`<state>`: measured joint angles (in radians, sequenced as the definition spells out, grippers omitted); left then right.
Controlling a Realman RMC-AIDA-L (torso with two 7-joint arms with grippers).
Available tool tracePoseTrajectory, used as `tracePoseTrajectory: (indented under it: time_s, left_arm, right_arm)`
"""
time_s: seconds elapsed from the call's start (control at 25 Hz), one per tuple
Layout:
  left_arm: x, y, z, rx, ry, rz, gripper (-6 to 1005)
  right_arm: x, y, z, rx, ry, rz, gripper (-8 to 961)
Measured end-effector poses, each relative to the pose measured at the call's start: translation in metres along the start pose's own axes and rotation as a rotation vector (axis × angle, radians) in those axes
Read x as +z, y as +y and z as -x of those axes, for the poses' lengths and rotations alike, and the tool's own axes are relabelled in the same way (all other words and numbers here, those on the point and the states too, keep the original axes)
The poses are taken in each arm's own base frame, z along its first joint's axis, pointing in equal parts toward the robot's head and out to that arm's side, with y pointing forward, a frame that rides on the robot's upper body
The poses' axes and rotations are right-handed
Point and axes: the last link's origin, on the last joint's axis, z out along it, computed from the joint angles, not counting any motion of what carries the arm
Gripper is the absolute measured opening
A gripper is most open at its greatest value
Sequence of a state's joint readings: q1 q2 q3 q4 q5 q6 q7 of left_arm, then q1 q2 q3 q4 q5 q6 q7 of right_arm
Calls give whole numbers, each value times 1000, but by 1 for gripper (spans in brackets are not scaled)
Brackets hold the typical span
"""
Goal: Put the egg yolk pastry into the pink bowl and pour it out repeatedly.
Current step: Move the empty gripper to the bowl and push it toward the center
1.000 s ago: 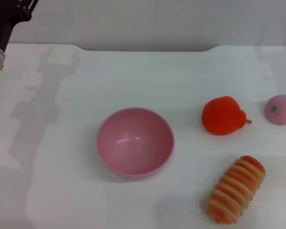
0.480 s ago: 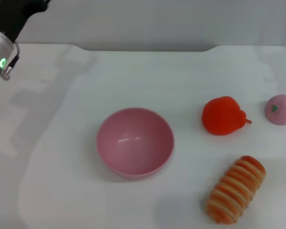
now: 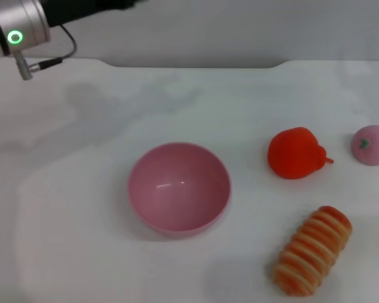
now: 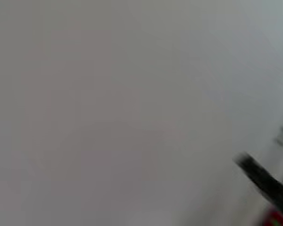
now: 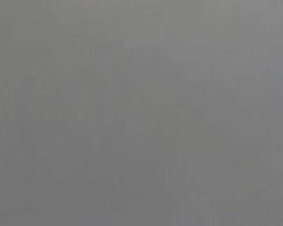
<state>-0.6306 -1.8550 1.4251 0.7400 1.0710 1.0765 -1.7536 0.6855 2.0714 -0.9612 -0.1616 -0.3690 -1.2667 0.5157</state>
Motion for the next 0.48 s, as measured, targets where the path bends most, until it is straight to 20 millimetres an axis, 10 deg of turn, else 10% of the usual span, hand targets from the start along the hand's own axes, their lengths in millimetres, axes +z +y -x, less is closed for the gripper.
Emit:
tracePoseTrajectory:
  time_s: [0.48]
  left_arm:
    - [26,41,32,-184,-574,-47,777]
  right_arm:
    - [-38,-58,10,-106,115,-73,666]
